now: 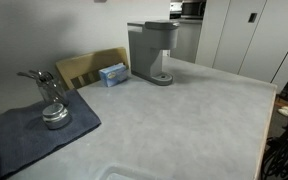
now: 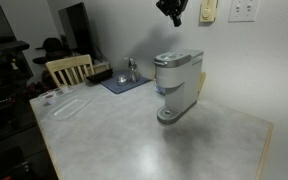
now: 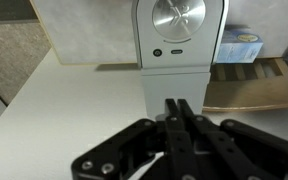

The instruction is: Press the button on the top of the coffee maker

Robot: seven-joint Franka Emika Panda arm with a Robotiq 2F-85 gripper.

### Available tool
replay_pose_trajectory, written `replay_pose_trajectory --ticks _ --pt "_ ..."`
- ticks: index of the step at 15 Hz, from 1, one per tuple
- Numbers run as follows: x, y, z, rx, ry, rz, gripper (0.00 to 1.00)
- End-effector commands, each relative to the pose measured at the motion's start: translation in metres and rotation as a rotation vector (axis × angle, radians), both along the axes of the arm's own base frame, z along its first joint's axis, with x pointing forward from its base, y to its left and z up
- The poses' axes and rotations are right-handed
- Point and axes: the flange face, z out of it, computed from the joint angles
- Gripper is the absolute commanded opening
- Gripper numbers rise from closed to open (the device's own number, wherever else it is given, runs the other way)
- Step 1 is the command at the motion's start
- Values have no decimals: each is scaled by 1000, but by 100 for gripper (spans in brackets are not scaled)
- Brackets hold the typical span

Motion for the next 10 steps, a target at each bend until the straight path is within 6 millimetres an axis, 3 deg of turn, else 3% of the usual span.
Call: replay_pose_trajectory --ticks 1,3,10 --pt "1 0 4 0 -1 -1 14" --pt "1 0 5 0 -2 -3 26" --pt "2 -1 4 1 0 -4 27"
